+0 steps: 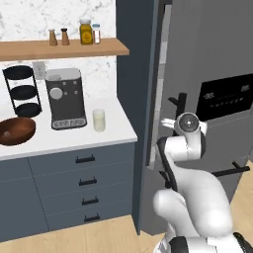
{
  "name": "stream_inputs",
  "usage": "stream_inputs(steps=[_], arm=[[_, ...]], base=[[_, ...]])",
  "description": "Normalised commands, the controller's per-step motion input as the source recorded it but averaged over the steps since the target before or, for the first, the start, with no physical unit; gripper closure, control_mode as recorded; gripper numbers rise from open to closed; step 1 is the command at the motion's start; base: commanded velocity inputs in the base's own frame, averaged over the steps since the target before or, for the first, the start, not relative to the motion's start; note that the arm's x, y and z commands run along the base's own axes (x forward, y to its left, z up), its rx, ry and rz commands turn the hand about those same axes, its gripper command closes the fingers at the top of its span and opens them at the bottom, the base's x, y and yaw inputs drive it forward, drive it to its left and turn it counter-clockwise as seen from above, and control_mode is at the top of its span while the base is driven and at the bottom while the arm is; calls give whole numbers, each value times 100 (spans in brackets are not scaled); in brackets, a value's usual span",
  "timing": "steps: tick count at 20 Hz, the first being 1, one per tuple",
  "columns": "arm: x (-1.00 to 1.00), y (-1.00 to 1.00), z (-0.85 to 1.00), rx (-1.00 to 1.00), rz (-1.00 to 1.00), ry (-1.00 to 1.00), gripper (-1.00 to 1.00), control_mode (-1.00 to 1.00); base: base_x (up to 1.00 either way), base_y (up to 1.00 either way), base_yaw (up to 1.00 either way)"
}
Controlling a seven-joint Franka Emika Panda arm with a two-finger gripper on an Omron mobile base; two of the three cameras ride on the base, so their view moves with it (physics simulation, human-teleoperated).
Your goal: Grab a lemon wedge from the fridge and one ice cube from the ice bowl, and put them in the glass of lemonade.
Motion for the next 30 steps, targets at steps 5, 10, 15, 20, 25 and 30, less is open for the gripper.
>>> stream_inputs(steps=[5, 10, 15, 20, 25, 30], arm=[[-89, -89, 31, 8, -12, 30, 100, -100], [-100, -100, 10, 8, -2, 7, 100, -100], [-100, -100, 0, 10, 0, 0, 100, -100], [-100, -100, 3, 11, 0, 0, 100, -100], [-100, -100, 5, 10, 0, 0, 100, -100], [-100, -84, 25, 5, 0, 0, 100, -100]], base=[[0, 0, 0], [0, 0, 0], [0, 0, 0], [0, 0, 0], [0, 0, 0], [0, 0, 0]])
